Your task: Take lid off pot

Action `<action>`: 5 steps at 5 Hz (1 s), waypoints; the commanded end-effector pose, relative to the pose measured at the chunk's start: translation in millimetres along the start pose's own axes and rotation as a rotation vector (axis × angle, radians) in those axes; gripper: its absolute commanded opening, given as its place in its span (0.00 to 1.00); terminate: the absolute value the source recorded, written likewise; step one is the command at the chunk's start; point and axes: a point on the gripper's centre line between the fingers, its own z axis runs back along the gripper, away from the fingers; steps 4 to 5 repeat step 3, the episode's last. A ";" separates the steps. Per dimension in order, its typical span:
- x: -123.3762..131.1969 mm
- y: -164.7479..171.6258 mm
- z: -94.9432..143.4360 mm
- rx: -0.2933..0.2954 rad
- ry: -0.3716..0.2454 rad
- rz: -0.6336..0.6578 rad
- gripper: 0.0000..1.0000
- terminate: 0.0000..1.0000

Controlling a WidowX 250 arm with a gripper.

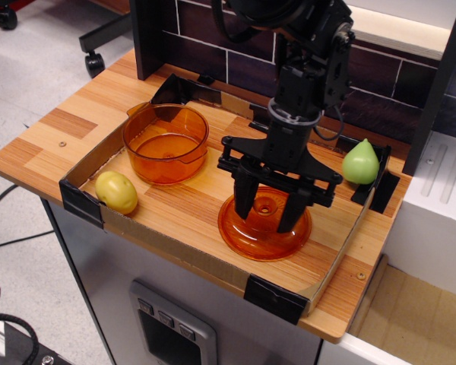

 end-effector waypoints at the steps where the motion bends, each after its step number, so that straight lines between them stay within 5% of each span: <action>1: -0.6 4.2 13.9 -0.003 0.006 -0.024 1.00 0.00; 2: -0.6 4.2 13.9 -0.003 0.006 -0.024 1.00 0.00; 3: -0.6 4.2 13.9 -0.003 0.006 -0.024 1.00 1.00; 5: -0.6 4.2 13.9 -0.003 0.006 -0.024 1.00 1.00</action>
